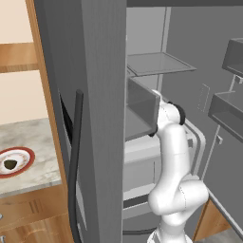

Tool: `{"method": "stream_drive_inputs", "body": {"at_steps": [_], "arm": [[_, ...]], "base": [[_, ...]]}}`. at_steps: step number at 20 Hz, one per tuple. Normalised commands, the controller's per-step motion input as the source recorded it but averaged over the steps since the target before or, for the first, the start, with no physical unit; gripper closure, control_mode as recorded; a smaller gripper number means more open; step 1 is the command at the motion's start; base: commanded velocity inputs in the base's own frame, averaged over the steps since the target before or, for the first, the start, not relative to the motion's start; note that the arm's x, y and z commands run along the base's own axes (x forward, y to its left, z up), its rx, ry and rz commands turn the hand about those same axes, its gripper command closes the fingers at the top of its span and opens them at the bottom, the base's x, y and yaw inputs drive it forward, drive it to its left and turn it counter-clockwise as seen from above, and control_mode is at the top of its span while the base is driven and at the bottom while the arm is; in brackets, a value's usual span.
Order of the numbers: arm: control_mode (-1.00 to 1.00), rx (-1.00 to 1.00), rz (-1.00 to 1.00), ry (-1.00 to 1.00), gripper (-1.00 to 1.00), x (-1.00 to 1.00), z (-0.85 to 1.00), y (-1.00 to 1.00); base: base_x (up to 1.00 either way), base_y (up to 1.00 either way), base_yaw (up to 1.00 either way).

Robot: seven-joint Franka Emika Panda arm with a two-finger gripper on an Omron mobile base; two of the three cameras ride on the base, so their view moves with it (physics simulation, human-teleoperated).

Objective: Pick the kiwi and apple from the fridge and place them on the plate next to the blender to make a fruit smoothie.

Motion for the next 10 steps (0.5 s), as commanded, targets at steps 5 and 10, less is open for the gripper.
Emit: {"method": "stream_drive_inputs", "body": {"at_steps": [5, 10], "arm": [[-1.0, 0.0, 0.0, 0.0, 1.0, 0.07, -0.13, 0.0], [-1.0, 0.0, 0.0, 0.0, 1.0, 0.03, -0.01, 0.0]], "base": [[0.0, 0.0, 0.0], [0.0, 0.0, 0.0]]}}
